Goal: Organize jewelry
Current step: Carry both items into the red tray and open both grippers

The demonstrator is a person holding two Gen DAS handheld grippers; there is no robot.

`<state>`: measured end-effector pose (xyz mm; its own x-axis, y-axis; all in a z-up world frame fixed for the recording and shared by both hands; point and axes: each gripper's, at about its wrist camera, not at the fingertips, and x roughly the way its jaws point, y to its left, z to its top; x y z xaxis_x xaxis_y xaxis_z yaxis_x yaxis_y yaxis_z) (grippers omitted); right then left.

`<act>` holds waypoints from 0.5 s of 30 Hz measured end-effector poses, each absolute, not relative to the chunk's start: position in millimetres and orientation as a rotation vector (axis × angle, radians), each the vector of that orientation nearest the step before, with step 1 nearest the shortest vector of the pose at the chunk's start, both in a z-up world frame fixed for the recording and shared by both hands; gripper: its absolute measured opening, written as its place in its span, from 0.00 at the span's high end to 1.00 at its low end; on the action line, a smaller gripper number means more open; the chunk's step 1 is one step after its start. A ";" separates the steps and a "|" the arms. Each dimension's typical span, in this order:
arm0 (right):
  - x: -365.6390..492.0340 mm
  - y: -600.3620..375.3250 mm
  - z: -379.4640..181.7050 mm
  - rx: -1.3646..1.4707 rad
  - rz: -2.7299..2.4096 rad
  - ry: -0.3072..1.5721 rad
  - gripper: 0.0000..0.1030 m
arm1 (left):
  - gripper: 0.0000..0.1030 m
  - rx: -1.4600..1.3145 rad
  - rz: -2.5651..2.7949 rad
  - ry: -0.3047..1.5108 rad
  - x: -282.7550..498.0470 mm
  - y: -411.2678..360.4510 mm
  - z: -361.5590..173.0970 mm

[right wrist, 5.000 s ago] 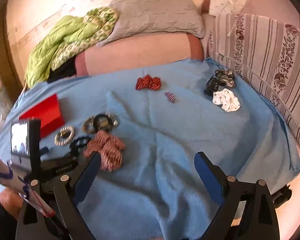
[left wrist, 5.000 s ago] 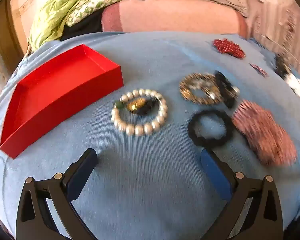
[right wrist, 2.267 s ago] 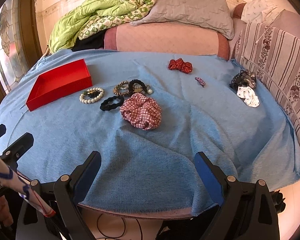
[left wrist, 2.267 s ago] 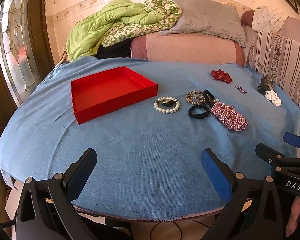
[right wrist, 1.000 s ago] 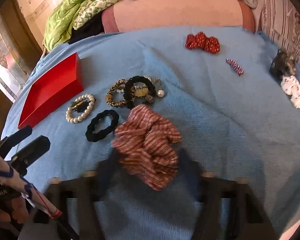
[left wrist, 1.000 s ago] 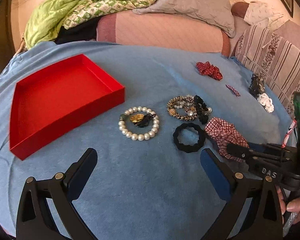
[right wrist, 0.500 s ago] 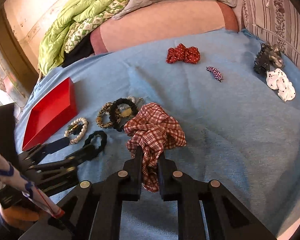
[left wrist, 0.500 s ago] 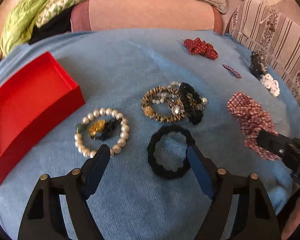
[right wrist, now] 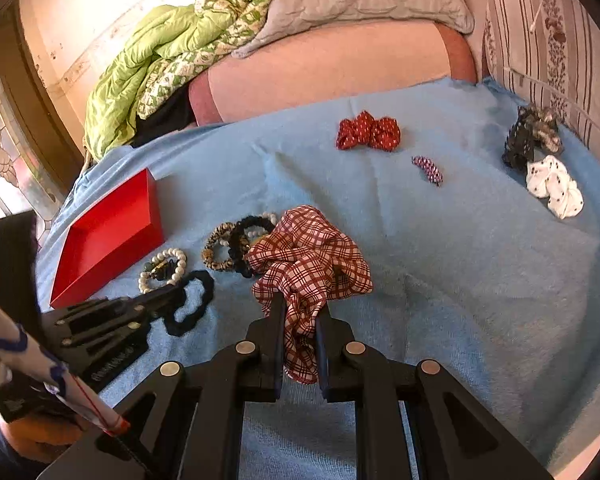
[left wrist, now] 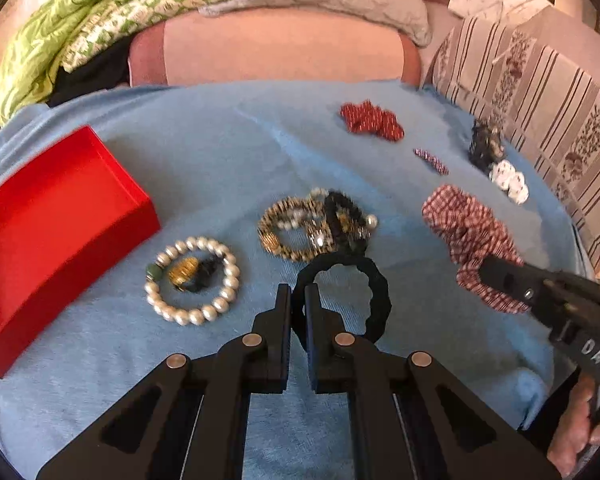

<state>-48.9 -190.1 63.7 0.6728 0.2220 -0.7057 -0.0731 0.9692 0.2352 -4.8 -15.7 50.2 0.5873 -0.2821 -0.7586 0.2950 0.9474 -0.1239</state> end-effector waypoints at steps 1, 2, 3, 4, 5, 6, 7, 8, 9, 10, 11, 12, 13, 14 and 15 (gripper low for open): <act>-49.0 -188.9 64.4 0.188 0.168 0.816 0.87 | 0.94 0.013 -0.330 0.872 -5.1 -13.4 53.6; -49.3 -187.2 64.4 0.181 0.168 0.817 0.87 | 0.94 0.007 -0.323 0.860 -5.4 -9.0 58.4; -49.6 -185.3 64.6 0.174 0.169 0.818 0.87 | 0.94 0.006 -0.317 0.853 -5.1 -6.1 61.9; -49.8 -183.5 64.7 0.168 0.172 0.820 0.87 | 0.94 0.006 -0.308 0.847 -4.8 -2.6 64.9; -49.8 -180.4 64.8 0.160 0.176 0.825 0.87 | 0.94 0.007 -0.294 0.839 -4.6 2.1 68.5; -49.7 -178.3 65.3 0.155 0.179 0.827 0.87 | 0.94 0.006 -0.285 0.829 -4.0 6.1 71.1; -50.1 -176.1 66.4 0.151 0.184 0.827 0.87 | 0.94 0.005 -0.279 0.823 -4.1 9.7 72.8; -49.7 -173.1 67.5 0.145 0.189 0.828 0.87 | 0.94 0.005 -0.262 0.815 -2.7 15.6 75.6; -49.1 -169.8 68.9 0.137 0.196 0.829 0.87 | 0.94 0.005 -0.250 0.810 -1.3 19.6 76.9; -48.2 -165.8 70.3 0.130 0.204 0.832 0.87 | 0.94 -0.002 -0.238 0.805 1.0 25.8 78.4; -46.7 -161.5 71.7 0.125 0.214 0.836 0.87 | 0.94 -0.011 -0.229 0.803 2.3 34.0 79.7; -45.3 -158.4 72.9 0.122 0.221 0.839 0.87 | 0.94 -0.017 -0.218 0.800 4.3 39.1 80.5; -42.4 -152.9 75.6 0.118 0.233 0.841 0.87 | 0.94 -0.026 -0.200 0.796 7.3 47.8 81.7; -40.6 -147.7 78.4 0.114 0.243 0.840 0.87 | 0.94 -0.034 -0.191 0.795 9.6 54.2 82.7; -37.2 -140.0 83.1 0.107 0.260 0.837 0.87 | 0.94 -0.048 -0.176 0.792 13.0 63.7 83.6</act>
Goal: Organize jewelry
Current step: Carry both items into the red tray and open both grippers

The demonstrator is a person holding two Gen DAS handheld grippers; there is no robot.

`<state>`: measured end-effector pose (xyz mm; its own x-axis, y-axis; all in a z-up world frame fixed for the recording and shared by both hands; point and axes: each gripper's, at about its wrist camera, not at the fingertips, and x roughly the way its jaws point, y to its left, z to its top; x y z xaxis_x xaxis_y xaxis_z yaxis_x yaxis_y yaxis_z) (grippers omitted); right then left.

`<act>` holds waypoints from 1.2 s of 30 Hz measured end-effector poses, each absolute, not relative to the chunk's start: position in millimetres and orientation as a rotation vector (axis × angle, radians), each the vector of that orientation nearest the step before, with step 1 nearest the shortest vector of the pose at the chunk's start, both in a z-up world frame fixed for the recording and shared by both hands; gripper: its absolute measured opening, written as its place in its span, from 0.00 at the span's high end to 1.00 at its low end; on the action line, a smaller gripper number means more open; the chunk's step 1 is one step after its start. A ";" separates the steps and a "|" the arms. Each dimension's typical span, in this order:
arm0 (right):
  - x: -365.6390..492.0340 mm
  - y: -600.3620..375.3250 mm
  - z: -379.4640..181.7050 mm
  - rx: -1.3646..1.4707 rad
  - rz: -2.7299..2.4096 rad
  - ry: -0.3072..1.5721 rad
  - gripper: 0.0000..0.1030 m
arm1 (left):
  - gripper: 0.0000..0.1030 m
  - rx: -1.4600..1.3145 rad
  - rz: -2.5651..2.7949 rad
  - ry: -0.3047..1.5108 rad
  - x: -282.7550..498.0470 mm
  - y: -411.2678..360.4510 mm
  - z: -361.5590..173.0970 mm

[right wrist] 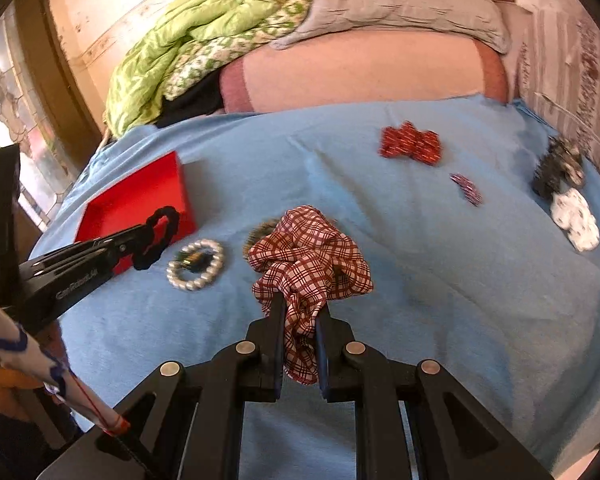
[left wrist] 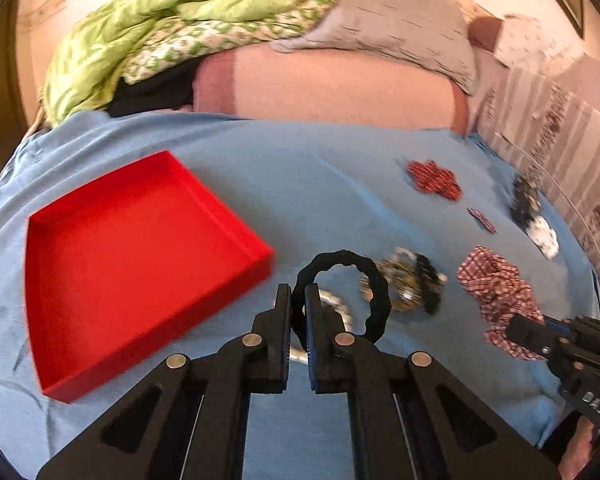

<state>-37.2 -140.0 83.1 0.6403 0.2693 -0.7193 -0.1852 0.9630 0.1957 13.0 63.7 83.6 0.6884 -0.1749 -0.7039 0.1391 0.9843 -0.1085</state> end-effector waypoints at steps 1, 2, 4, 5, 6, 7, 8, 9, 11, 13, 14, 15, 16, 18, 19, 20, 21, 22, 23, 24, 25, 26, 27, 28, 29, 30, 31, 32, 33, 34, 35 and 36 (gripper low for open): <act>-34.9 -134.6 85.9 0.103 0.271 0.837 0.87 | 0.94 -0.057 -0.157 0.790 16.4 71.6 84.2; -29.9 -125.1 91.1 0.097 0.291 0.835 0.87 | 0.94 -0.067 -0.140 0.789 20.2 79.7 84.0; -22.9 -110.3 97.3 0.089 0.317 0.834 0.87 | 0.94 -0.090 -0.119 0.791 26.5 95.4 83.5; -18.2 -101.6 100.4 0.081 0.329 0.834 0.87 | 0.94 -0.102 -0.097 0.794 31.9 106.7 83.1; -12.9 -91.3 103.0 0.069 0.343 0.836 0.87 | 0.94 -0.108 -0.079 0.795 35.1 114.7 82.9; -7.7 -82.6 104.7 0.064 0.356 0.841 0.87 | 0.94 -0.121 -0.067 0.798 39.4 124.3 81.8; 0.1 -71.6 106.4 0.067 0.373 0.851 0.87 | 0.94 -0.136 -0.053 0.801 43.8 134.8 80.6; 4.9 -65.5 107.1 0.073 0.385 0.857 0.86 | 0.94 -0.147 -0.042 0.805 47.9 142.3 79.5; 16.9 -48.3 107.5 0.079 0.413 0.873 0.86 | 0.94 -0.170 -0.015 0.810 57.7 159.4 76.7; 29.4 -28.0 108.4 0.067 0.433 0.881 0.86 | 0.94 -0.192 0.011 0.815 66.1 175.6 73.7; 33.9 -19.8 108.6 0.058 0.439 0.882 0.86 | 0.94 -0.209 0.019 0.817 70.3 183.8 72.7; 39.5 -9.3 108.7 0.045 0.447 0.885 0.86 | 0.94 -0.221 0.031 0.817 74.0 191.9 71.7; 44.6 -0.1 108.9 0.036 0.455 0.886 0.86 | 0.94 -0.226 0.040 0.817 77.0 196.6 71.0; 56.6 20.1 108.3 0.025 0.471 0.895 0.86 | 0.94 -0.248 0.065 0.820 86.1 212.5 69.4; 61.6 28.0 107.8 0.025 0.479 0.901 0.86 | 0.94 -0.262 0.077 0.820 89.6 220.9 68.6; 69.4 39.7 106.3 0.021 0.488 0.909 0.86 | 0.94 -0.273 0.090 0.821 93.1 227.5 68.0; 74.7 47.1 104.8 0.018 0.491 0.916 0.86 | 0.94 -0.282 0.099 0.821 96.2 233.1 67.3; 81.1 55.6 102.3 0.014 0.496 0.926 0.86 | 0.94 -0.297 0.113 0.821 100.2 241.5 66.3; 88.0 64.3 99.8 0.012 0.503 0.939 0.86 | 0.94 -0.314 0.126 0.820 102.9 249.1 65.2; 93.1 70.2 97.9 0.013 0.506 0.949 0.86 | 0.94 -0.329 0.136 0.821 106.2 255.6 63.9; 97.8 75.3 96.0 0.016 0.507 0.958 0.86 | 0.94 -0.351 0.147 0.824 109.1 263.9 62.2; 105.6 83.7 93.3 0.017 0.510 0.971 0.86 | 0.94 -0.371 0.151 0.824 110.9 270.5 60.9; 110.4 88.6 91.6 0.013 0.511 0.979 0.86 | 0.94 -0.386 0.151 0.828 112.8 276.2 59.3; 114.2 94.4 90.3 0.007 0.511 0.984 0.86 | 0.94 -0.394 0.154 0.829 114.4 280.4 58.4; 120.6 101.6 88.5 0.000 0.510 0.988 0.86 | 0.94 -0.402 0.160 0.829 116.4 284.9 57.4; 124.7 105.4 88.3 -0.005 0.509 0.989 0.86 | 0.94 -0.407 0.164 0.832 118.5 288.9 56.2; 129.7 110.4 87.1 -0.011 0.508 0.991 0.86 | 0.94 -0.414 0.170 0.839 121.1 293.6 54.4; 135.7 115.6 85.6 -0.015 0.506 0.995 0.86 | 0.94 -0.421 0.174 0.844 123.7 297.5 52.7; 141.4 120.2 84.4 -0.012 0.505 0.999 0.86 | 0.94 -0.429 0.178 0.849 125.8 300.6 50.9; 148.3 124.9 82.6 -0.009 0.504 1.004 0.86 | 0.94 -0.442 0.175 0.861 128.0 303.6 48.2; 153.8 128.8 80.6 -0.008 0.503 1.011 0.86 | 0.94 -0.460 0.169 0.872 129.5 306.1 45.4; 160.1 133.4 77.9 -0.009 0.499 1.017 0.86 | 0.94 -0.471 0.165 0.877 130.2 307.9 43.9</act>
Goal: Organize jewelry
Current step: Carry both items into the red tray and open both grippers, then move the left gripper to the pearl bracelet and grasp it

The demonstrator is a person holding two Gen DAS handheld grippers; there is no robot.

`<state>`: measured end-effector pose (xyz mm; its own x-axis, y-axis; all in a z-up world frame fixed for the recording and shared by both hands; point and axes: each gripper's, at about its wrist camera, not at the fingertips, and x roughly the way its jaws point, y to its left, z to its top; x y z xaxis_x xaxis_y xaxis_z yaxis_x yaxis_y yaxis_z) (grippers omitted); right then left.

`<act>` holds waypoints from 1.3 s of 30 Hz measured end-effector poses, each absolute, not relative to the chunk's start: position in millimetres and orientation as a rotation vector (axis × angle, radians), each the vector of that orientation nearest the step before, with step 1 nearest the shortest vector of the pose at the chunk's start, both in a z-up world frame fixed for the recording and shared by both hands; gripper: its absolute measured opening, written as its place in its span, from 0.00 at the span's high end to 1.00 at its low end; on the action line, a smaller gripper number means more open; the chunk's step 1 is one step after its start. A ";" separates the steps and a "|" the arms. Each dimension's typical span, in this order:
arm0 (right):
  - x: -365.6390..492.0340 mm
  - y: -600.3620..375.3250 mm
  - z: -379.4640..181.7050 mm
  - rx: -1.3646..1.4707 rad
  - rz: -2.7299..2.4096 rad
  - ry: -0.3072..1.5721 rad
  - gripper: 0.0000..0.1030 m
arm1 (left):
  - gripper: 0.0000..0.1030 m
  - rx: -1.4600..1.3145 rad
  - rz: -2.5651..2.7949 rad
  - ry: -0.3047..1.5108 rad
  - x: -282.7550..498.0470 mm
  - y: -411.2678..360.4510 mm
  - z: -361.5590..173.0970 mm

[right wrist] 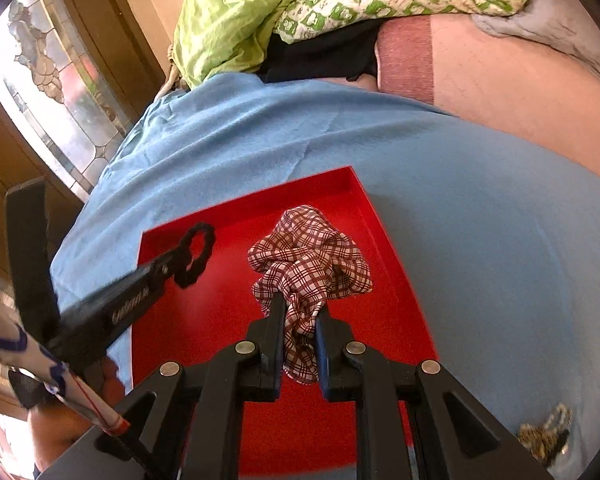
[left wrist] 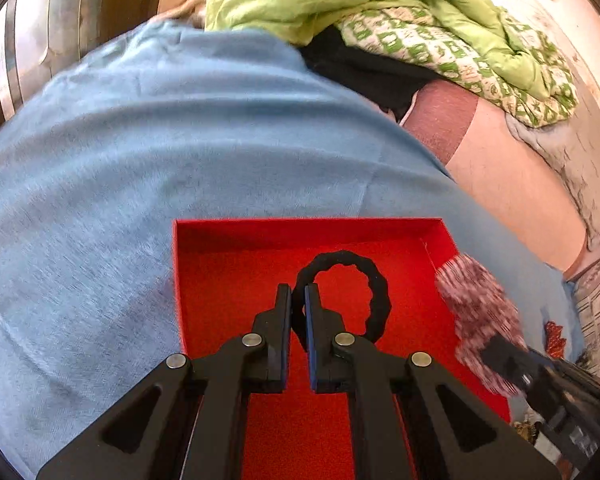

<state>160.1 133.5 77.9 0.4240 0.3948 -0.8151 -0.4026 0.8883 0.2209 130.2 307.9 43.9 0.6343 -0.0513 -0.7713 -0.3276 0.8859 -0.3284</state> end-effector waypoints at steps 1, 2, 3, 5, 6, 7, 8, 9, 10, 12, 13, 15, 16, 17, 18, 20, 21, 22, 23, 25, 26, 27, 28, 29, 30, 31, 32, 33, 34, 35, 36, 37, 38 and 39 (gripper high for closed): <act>165.0 136.3 75.0 -0.009 0.495 1.024 0.86 | 0.94 -0.476 0.166 0.882 129.4 308.8 43.0; 172.6 141.6 70.6 -0.013 0.491 1.036 0.86 | 0.94 -0.476 0.172 0.888 129.4 308.6 42.3; 177.4 145.5 68.1 -0.017 0.487 1.042 0.86 | 0.94 -0.470 0.177 0.894 129.8 308.3 41.5; 188.8 153.0 62.4 -0.031 0.475 1.049 0.86 | 0.94 -0.463 0.191 0.907 130.9 308.0 40.1; 192.3 155.2 60.5 -0.036 0.471 1.050 0.85 | 0.94 -0.461 0.198 0.911 131.1 308.4 39.8; 196.8 156.7 57.6 -0.038 0.466 1.055 0.85 | 0.94 -0.461 0.201 0.915 131.3 308.7 39.2; 200.0 157.0 55.4 -0.034 0.461 1.062 0.85 | 0.94 -0.461 0.208 0.919 132.2 309.2 38.6; 203.8 156.3 52.8 -0.024 0.457 1.070 0.84 | 0.94 -0.461 0.216 0.922 132.5 310.0 38.4; 207.2 155.3 50.1 -0.012 0.453 1.077 0.83 | 0.94 -0.465 0.221 0.921 132.4 310.7 38.3; 210.8 153.7 45.7 0.006 0.451 1.091 0.83 | 0.92 -0.465 0.223 0.921 132.9 310.1 38.7; 211.3 153.5 43.4 0.010 0.448 1.096 0.83 | 0.89 -0.460 0.223 0.922 133.1 308.8 39.0; 212.0 152.2 40.5 0.018 0.440 1.102 0.81 | 0.83 -0.456 0.229 0.924 133.0 306.0 39.7; 212.0 151.8 39.6 0.019 0.436 1.105 0.80 | 0.76 -0.447 0.235 0.921 133.6 304.1 41.1; 211.8 151.3 39.2 0.020 0.433 1.105 0.76 | 0.69 -0.438 0.242 0.917 133.0 302.5 42.3; 211.6 150.4 39.7 0.021 0.428 1.101 0.71 | 0.67 -0.434 0.244 0.912 133.1 301.7 43.5; 210.4 148.9 41.7 0.026 0.431 1.094 0.62 | 0.62 -0.430 0.245 0.908 132.9 300.2 45.7; 209.4 148.1 43.0 0.027 0.437 1.090 0.59 | 0.61 -0.428 0.247 0.906 132.8 300.0 46.2; 208.6 147.4 44.4 0.025 0.439 1.087 0.59 | 0.60 -0.428 0.250 0.906 132.7 300.2 46.4; 207.1 146.7 46.4 0.024 0.442 1.085 0.59 | 0.60 -0.430 0.252 0.905 132.6 300.7 46.6; 205.6 145.2 49.9 0.033 0.449 1.082 0.59 | 0.59 -0.433 0.252 0.906 132.5 301.4 47.1; 204.9 144.2 52.4 0.038 0.452 1.079 0.59 | 0.58 -0.438 0.252 0.904 132.2 302.6 48.1; 203.7 143.4 55.1 0.044 0.455 1.075 0.59 | 0.58 -0.444 0.251 0.900 131.4 303.6 49.5; 201.9 142.1 57.9 0.049 0.458 1.072 0.59 | 0.58 -0.447 0.251 0.896 130.2 304.4 50.6; 199.8 140.7 60.7 0.051 0.461 1.070 0.59 | 0.57 -0.450 0.252 0.891 129.0 305.5 52.5; 197.4 139.2 63.1 0.054 0.465 1.068 0.59 | 0.56 -0.453 0.253 0.882 127.3 306.6 55.4; 194.4 137.4 66.0 0.059 0.470 1.064 0.59 | 0.54 -0.455 0.254 0.875 125.8 307.1 57.5; 190.5 133.6 69.6 0.065 0.477 1.057 0.59 | 0.53 -0.455 0.254 0.868 123.9 307.3 59.9; 185.4 129.4 72.9 0.070 0.482 1.051 0.59 | 0.53 -0.456 0.251 0.863 122.3 306.9 61.8; 179.1 123.6 76.6 0.075 0.487 1.045 0.59 | 0.52 -0.456 0.244 0.855 120.2 305.6 64.8; 174.2 118.1 79.2 0.083 0.492 1.039 0.59 | 0.52 -0.453 0.240 0.850 118.8 304.1 66.9; 168.1 109.8 82.3 0.095 0.497 1.033 0.59 | 0.52 -0.446 0.235 0.844 117.0 301.2 69.9; 162.8 102.6 84.9 0.104 0.500 1.029 0.59 | 0.52 -0.431 0.229 0.837 114.9 296.8 73.5; 156.8 94.1 86.9 0.116 0.501 1.025 0.59 | 0.52 -0.417 0.225 0.830 113.3 292.5 76.3; 150.9 84.9 88.6 0.129 0.500 1.024 0.58 | 0.51 -0.405 0.223 0.824 111.7 288.9 78.4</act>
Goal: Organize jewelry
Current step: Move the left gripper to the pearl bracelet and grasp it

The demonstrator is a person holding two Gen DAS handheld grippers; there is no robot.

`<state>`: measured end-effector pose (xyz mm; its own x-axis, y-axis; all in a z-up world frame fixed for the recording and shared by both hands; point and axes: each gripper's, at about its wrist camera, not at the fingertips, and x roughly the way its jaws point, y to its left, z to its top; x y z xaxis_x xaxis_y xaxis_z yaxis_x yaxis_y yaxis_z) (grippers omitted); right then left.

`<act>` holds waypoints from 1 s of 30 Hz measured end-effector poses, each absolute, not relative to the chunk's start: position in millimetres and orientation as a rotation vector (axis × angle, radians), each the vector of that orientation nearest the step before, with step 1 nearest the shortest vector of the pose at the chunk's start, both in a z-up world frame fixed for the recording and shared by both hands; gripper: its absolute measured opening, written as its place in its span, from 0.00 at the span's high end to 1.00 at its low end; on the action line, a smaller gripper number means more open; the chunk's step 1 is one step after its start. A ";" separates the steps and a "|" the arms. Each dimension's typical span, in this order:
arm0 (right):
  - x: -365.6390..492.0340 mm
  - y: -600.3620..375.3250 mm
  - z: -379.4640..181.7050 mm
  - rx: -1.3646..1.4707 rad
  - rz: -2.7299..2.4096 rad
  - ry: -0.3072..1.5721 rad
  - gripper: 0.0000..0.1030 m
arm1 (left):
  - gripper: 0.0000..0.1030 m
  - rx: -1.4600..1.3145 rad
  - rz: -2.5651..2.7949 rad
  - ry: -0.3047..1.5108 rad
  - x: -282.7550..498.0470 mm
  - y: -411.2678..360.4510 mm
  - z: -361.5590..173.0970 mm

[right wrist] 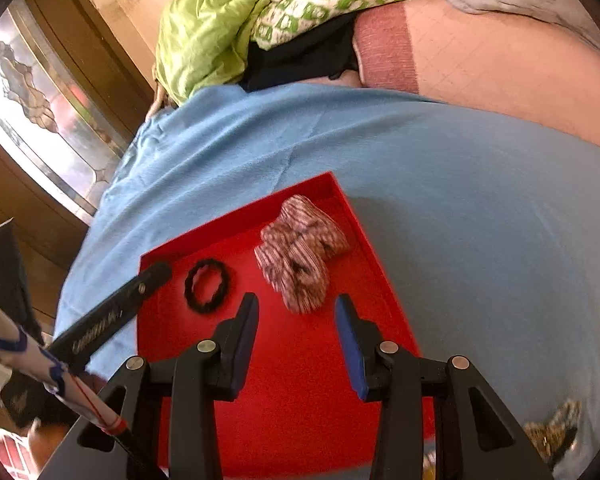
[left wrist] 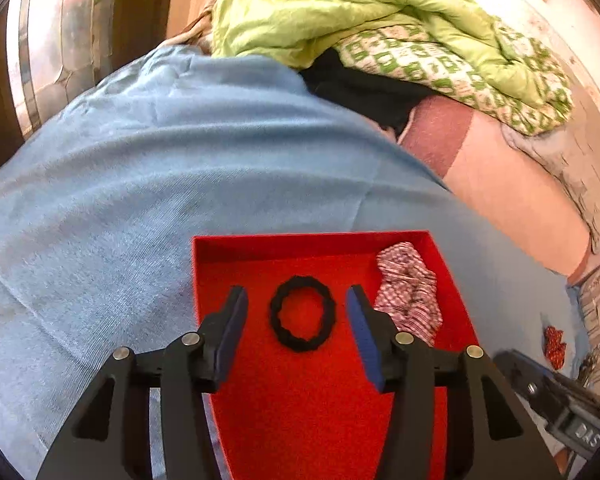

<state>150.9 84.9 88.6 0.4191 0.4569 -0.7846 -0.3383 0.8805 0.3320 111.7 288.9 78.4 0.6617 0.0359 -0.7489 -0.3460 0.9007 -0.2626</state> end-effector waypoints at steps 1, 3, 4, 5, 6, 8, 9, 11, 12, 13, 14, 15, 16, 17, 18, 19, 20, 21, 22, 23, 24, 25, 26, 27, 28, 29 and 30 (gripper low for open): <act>145.9 76.5 89.8 0.143 0.501 1.021 0.58 | 0.51 -0.391 0.220 0.819 109.8 283.9 80.8; 134.5 58.7 91.4 0.167 0.502 1.023 0.58 | 0.51 -0.372 0.211 0.811 107.1 275.9 84.6; 130.0 50.2 92.3 0.175 0.501 1.025 0.58 | 0.51 -0.363 0.206 0.807 105.6 270.9 86.8; 124.3 41.2 93.2 0.187 0.501 1.024 0.58 | 0.51 -0.355 0.202 0.803 104.3 266.1 89.1; 118.3 31.8 94.4 0.202 0.504 1.019 0.58 | 0.51 -0.344 0.197 0.799 103.1 260.6 91.1; 105.4 13.3 95.8 0.224 0.505 1.008 0.58 | 0.51 -0.322 0.185 0.790 101.4 250.2 94.8; 100.4 7.5 96.0 0.232 0.504 1.002 0.58 | 0.51 -0.305 0.177 0.783 99.7 242.4 97.4; 88.8 -8.5 96.5 0.245 0.501 0.990 0.58 | 0.51 -0.269 0.154 0.778 95.3 226.0 101.8; 83.3 -16.7 96.9 0.251 0.499 0.984 0.58 | 0.51 -0.257 0.140 0.774 92.2 219.2 103.6; 78.6 -23.8 97.3 0.255 0.496 0.978 0.58 | 0.51 -0.241 0.119 0.767 87.9 210.1 106.2; 73.5 -31.6 97.4 0.259 0.492 0.971 0.58 | 0.51 -0.225 0.097 0.763 83.3 201.4 108.4; 68.1 -40.6 97.5 0.265 0.488 0.963 0.58 | 0.51 -0.209 0.072 0.762 77.8 192.3 109.9; 64.0 -48.9 97.4 0.273 0.484 0.954 0.58 | 0.51 -0.197 0.053 0.762 73.0 186.0 110.4; 58.5 -61.0 97.6 0.289 0.477 0.938 0.58 | 0.51 -0.173 0.021 0.762 64.6 174.9 110.9; 55.3 -70.4 97.8 0.302 0.471 0.925 0.58 | 0.51 -0.156 -0.003 0.769 57.0 166.5 109.9; 52.4 -80.9 97.9 0.316 0.463 0.908 0.58 | 0.51 -0.147 -0.019 0.777 51.6 161.3 108.7; 48.3 -95.5 96.4 0.334 0.446 0.883 0.58 | 0.51 -0.134 -0.039 0.784 43.7 153.7 106.8; 48.7 -104.5 95.6 0.344 0.432 0.872 0.58 | 0.51 -0.125 -0.062 0.796 32.8 144.8 103.0; 49.2 -114.3 92.3 0.353 0.414 0.868 0.58 | 0.51 -0.125 -0.079 0.813 26.1 138.6 98.4; 51.9 -124.6 88.9 0.368 0.396 0.873 0.58 | 0.51 -0.134 -0.099 0.836 21.0 132.5 92.4; 55.3 -135.2 85.7 0.397 0.381 0.882 0.58 | 0.51 -0.143 -0.116 0.859 15.9 126.1 84.6; 57.4 -143.5 83.7 0.427 0.373 0.887 0.58 | 0.51 -0.145 -0.124 0.875 12.5 120.8 78.9; 59.9 -151.9 82.9 0.458 0.369 0.884 0.58 | 0.51 -0.135 -0.138 0.906 11.1 111.7 69.2; 60.8 -157.5 83.9 0.466 0.365 0.877 0.58 | 0.51 -0.126 -0.146 0.922 11.4 104.9 64.0; 61.8 -160.6 84.2 0.471 0.358 0.872 0.58 | 0.51 -0.116 -0.156 0.935 12.6 97.4 58.7; 63.9 -162.0 83.3 0.474 0.360 0.874 0.58 | 0.51 -0.102 -0.176 0.948 15.6 87.9 53.6; 62.7 -163.3 81.3 0.473 0.368 0.879 0.58 | 0.51 -0.085 -0.188 0.954 18.4 81.5 50.0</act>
<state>62.7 -163.3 81.3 0.5871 0.4918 -0.6430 -0.1137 0.8365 0.5360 18.4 81.5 50.0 0.5633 -0.1972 -0.8024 0.1219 0.9803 -0.1554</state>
